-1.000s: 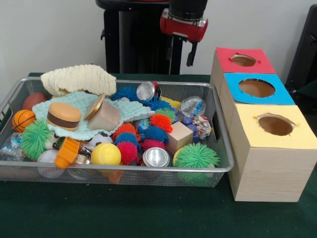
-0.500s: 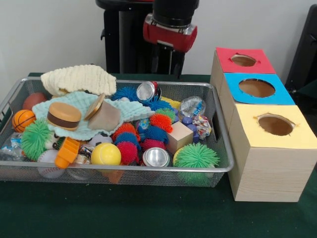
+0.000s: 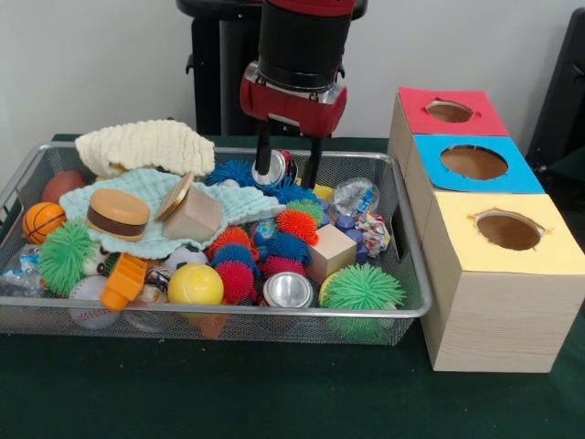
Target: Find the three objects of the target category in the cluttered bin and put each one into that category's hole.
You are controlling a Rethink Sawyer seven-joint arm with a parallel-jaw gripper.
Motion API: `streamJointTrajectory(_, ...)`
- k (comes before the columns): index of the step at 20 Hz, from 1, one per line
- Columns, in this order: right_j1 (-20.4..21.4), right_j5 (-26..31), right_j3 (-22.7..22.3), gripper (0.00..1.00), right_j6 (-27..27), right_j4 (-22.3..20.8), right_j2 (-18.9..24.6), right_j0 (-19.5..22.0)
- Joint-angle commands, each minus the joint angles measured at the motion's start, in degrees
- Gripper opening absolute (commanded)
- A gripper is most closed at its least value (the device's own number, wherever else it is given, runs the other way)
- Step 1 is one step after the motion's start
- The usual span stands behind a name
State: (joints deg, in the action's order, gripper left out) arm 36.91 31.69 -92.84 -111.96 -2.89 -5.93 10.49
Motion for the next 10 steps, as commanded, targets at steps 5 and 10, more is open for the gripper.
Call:
streamJointTrajectory(5,0.5,-1.8,-2.0,1.0,-9.3,1.0,1.7,-3.1)
streamJointTrajectory(10,4.4,-4.1,-8.1,1.0,-12.3,1.6,0.0,-6.2)
